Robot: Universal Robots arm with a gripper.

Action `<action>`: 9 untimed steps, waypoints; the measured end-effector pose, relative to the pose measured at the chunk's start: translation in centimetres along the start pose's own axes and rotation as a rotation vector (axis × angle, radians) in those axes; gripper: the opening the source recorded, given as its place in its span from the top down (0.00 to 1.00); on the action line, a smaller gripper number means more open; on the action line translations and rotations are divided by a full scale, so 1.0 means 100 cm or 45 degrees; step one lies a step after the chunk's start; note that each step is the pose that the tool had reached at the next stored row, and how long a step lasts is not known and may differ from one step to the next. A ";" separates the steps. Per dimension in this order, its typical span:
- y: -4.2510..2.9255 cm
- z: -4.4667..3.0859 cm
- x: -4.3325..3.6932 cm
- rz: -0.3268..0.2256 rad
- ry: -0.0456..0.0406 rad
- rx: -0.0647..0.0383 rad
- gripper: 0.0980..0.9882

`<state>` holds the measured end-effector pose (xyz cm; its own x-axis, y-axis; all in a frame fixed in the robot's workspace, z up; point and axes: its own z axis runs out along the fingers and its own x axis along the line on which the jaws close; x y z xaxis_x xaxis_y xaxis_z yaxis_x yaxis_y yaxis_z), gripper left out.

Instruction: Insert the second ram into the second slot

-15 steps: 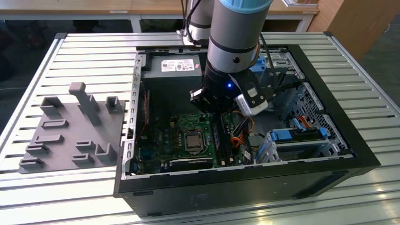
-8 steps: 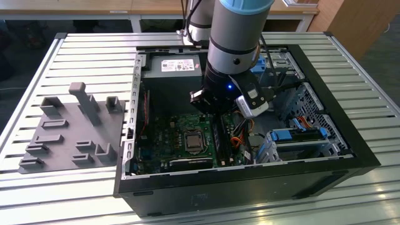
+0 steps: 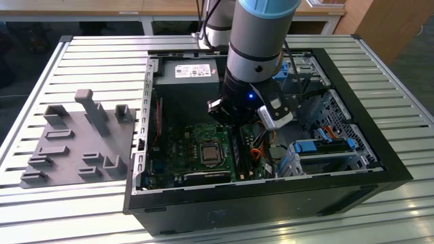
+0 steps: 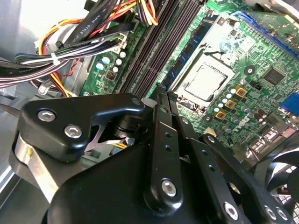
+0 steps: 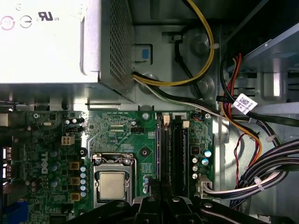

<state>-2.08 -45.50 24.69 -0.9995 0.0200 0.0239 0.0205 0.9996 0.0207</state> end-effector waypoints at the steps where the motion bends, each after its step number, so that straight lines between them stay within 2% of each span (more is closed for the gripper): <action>1: 0.0000 0.0004 0.0000 0.000 0.000 0.000 0.97; 9: -0.0020 0.0017 -0.0002 0.000 0.000 0.000 0.97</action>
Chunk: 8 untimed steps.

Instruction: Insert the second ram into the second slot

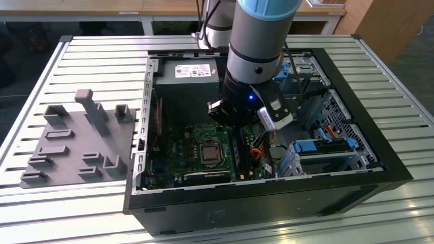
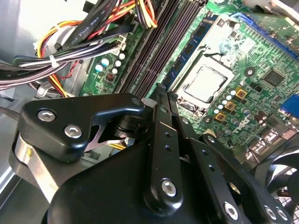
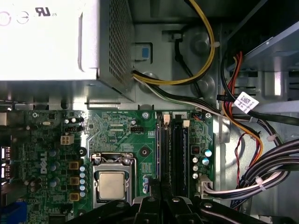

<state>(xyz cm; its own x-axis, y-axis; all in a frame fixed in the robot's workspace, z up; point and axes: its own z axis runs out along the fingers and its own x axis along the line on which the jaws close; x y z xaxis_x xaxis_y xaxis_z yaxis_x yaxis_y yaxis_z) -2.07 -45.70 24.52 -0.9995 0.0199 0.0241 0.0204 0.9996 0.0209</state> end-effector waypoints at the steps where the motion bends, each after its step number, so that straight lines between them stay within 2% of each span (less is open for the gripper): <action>1: -0.0009 0.0000 0.0000 0.000 0.000 0.000 0.97; 8: -0.0046 0.0007 -0.0001 0.001 0.001 0.000 0.97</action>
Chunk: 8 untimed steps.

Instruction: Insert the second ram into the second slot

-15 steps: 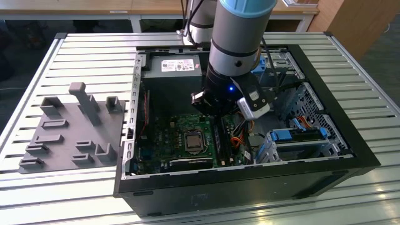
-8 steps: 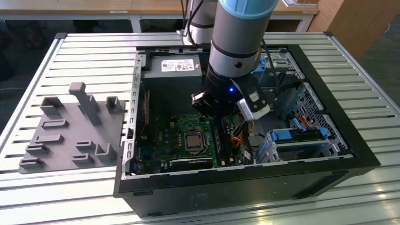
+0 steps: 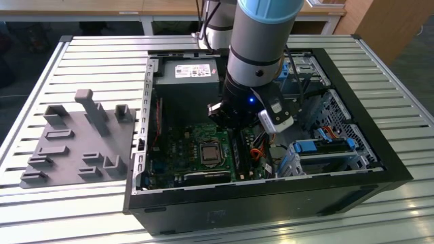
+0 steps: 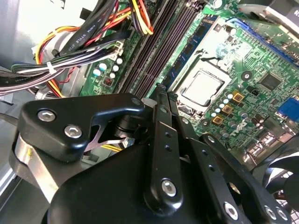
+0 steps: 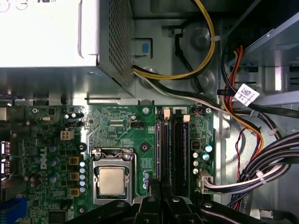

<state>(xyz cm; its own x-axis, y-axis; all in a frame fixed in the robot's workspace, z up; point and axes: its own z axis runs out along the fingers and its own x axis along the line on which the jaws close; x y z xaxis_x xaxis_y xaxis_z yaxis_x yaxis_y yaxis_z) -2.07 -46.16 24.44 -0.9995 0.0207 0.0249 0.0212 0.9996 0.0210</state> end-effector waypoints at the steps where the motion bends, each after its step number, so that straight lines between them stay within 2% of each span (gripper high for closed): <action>1: -0.0001 0.0001 0.0000 0.000 0.000 0.000 0.97; 8: -0.0002 0.0012 -0.0006 0.001 0.000 0.000 0.97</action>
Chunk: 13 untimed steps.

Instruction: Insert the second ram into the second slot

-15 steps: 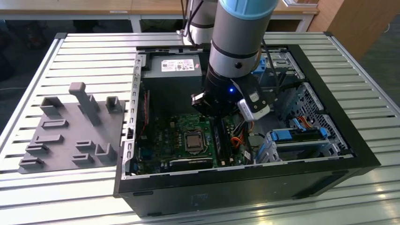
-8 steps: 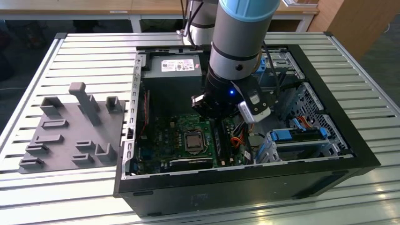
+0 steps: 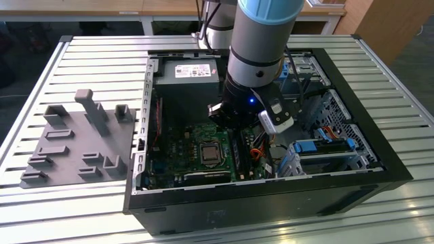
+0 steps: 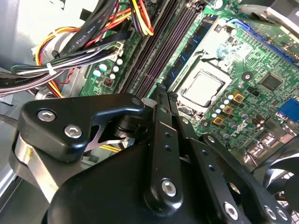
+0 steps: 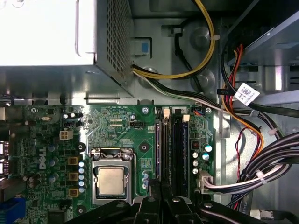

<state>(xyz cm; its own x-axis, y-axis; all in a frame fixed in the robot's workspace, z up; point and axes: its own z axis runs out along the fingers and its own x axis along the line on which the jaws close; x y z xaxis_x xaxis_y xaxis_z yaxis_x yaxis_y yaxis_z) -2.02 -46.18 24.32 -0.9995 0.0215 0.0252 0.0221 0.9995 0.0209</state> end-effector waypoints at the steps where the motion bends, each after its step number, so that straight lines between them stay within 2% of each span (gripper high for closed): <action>1: 0.0000 0.0001 0.0000 0.000 0.000 0.000 0.97; 13: -0.0018 0.0042 -0.0033 0.007 0.000 0.000 0.97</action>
<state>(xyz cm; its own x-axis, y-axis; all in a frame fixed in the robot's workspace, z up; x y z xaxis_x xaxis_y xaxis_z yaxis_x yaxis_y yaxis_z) -1.70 -46.35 23.89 -0.9993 0.0273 0.0254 0.0278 0.9994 0.0209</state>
